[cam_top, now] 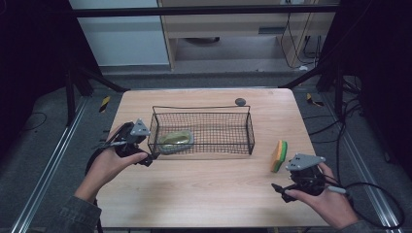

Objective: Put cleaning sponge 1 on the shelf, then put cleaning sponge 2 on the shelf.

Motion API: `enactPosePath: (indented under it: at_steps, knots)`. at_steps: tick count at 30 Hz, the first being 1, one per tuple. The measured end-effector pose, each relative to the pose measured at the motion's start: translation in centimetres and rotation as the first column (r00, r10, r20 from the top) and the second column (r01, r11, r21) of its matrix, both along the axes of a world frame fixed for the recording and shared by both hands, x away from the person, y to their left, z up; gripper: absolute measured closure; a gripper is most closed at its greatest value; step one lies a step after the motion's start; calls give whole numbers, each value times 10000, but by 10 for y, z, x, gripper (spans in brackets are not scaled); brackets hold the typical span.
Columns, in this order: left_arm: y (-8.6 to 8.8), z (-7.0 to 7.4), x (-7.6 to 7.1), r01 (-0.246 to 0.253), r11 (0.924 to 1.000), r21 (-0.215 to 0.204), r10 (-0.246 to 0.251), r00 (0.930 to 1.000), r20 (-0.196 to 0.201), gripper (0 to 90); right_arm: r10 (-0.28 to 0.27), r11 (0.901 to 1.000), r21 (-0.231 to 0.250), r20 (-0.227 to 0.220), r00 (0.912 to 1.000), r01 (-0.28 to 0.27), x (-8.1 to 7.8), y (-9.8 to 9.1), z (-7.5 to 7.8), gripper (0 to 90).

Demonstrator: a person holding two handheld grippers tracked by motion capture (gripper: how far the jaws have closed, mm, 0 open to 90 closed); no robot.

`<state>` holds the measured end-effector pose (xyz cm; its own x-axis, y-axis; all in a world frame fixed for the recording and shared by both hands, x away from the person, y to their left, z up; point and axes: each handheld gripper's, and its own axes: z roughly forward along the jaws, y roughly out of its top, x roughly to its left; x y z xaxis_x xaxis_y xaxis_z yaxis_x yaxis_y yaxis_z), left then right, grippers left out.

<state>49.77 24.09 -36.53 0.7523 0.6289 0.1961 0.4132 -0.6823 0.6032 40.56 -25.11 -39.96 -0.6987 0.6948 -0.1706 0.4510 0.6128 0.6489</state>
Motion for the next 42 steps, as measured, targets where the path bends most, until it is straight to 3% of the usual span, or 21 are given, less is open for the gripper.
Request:
enactPosePath:
  at_steps: [2, 4, 5, 10, 16, 20, 21, 23, 30, 33, 42]
  knots:
    - [6, -4, -2, -93, 9999, -79, 93, 10000, -28, 41, -21, 9998, -213, 102, 9999, 23, 5, -4, 6, 69]
    - [13, -8, -4, -283, 9996, -74, 283, 9996, 48, 43, -43, 9999, -158, 190, 9998, 46, 11, -9, 13, 67]
    - [19, -14, -6, -420, 9986, -317, 419, 9991, -41, 43, 0, 10000, -29, 162, 9999, 1, 16, -12, 20, 60]
    - [27, -30, -7, -775, 9958, -492, 771, 9970, -80, 44, 26, 10000, 48, 95, 10000, -26, 27, -17, 27, 55]
    - [39, -68, -6, -1429, 9862, -840, 1401, 9894, -380, 50, 165, 9992, -372, -112, 9998, -169, 46, -19, 31, 56]
    - [42, -80, -6, -1663, 9837, -686, 1632, 9854, -486, 49, 276, 9981, -539, -252, 9993, -289, 54, -22, 34, 58]
    - [44, -86, -6, -1628, 9858, -421, 1601, 9853, -600, 48, 296, 9981, -538, -294, 9991, -312, 57, -24, 35, 59]
    - [46, -91, -8, -1857, 9817, -415, 1831, 9813, -601, 49, 248, 9981, -551, -355, 9991, -267, 61, -26, 35, 60]
    - [46, -104, -13, -1973, 9794, -425, 1935, 9778, -801, 48, 295, 9974, -637, -488, 9984, -325, 73, -28, 34, 58]
    - [42, -110, -14, -1864, 9818, -356, 1825, 9789, -922, 49, 415, 9968, -659, -561, 9976, -452, 77, -27, 34, 57]
    - [47, -111, -14, -2112, 9760, -524, 2059, 9743, -914, 51, 807, 9915, -945, -951, 9922, -897, 88, -23, 25, 59]
